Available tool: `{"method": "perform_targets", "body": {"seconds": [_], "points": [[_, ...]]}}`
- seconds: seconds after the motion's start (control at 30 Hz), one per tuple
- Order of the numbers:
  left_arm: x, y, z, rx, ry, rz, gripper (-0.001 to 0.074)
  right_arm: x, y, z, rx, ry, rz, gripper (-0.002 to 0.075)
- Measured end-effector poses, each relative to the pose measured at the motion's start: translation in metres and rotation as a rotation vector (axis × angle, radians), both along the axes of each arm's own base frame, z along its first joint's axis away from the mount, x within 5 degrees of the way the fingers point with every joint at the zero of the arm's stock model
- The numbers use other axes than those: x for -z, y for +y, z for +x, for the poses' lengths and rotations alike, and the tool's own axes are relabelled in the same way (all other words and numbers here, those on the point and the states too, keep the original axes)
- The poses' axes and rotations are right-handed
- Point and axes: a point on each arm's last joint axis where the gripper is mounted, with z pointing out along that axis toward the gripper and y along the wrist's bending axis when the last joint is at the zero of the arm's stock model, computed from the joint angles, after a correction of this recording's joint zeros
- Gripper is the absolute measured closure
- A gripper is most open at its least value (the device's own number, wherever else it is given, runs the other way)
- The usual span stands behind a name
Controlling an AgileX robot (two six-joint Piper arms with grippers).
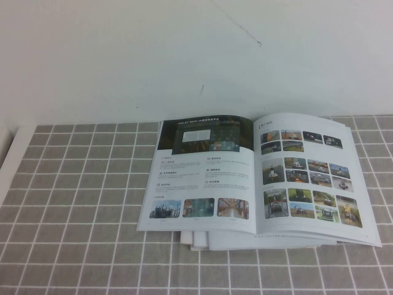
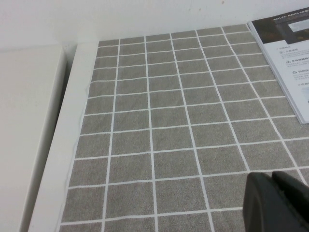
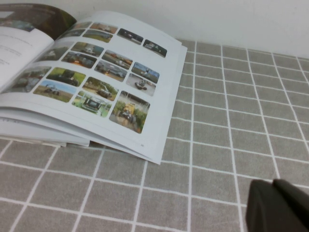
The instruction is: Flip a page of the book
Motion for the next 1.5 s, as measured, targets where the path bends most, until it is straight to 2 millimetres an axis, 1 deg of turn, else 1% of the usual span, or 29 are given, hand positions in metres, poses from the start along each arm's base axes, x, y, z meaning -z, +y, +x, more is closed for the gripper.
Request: {"method": "perform_targets", "body": {"seconds": [0.33,0.43,0.57,0.8,0.87,1.03,1.13,1.23,1.4,1.5], "points": [[-0.002,0.000,0.002,-0.007,-0.054,-0.012,0.0739,0.000,0.000,0.000,0.000,0.000,0.002,0.0729],[-0.006,0.000,0.003,-0.013,-0.097,-0.032,0.0739,-0.001,0.000,0.001,-0.001,-0.020,0.003,0.0729],[-0.014,0.001,0.004,-0.027,-0.190,-0.091,0.0739,-0.008,0.001,0.003,-0.005,-0.113,0.010,0.0729],[-0.036,0.007,0.003,-0.092,-0.428,-0.268,0.0739,-0.025,0.002,0.005,-0.013,-0.301,0.024,0.0729],[-0.038,0.008,0.003,-0.103,-0.455,-0.287,0.0739,-0.026,0.002,0.005,-0.013,-0.312,0.025,0.0729],[-0.039,0.008,0.003,-0.107,-0.462,-0.300,0.0739,-0.028,0.002,0.005,-0.015,-0.325,0.019,0.0729],[-0.039,0.009,0.002,-0.109,-0.468,-0.302,0.0739,-0.035,0.002,0.005,-0.023,-0.414,-0.016,0.0729],[-0.044,0.011,0.001,-0.127,-0.527,-0.327,0.0739,-0.050,0.002,0.002,-0.027,-0.588,-0.027,0.0729],[-0.055,0.016,-0.002,-0.149,-0.652,-0.539,0.0739,-0.076,0.003,-0.008,-0.028,-0.889,-0.002,0.0729],[-0.063,0.016,-0.006,-0.123,-0.746,-0.577,0.0739,-0.086,0.002,-0.016,-0.031,-1.033,0.018,0.0729]]}}
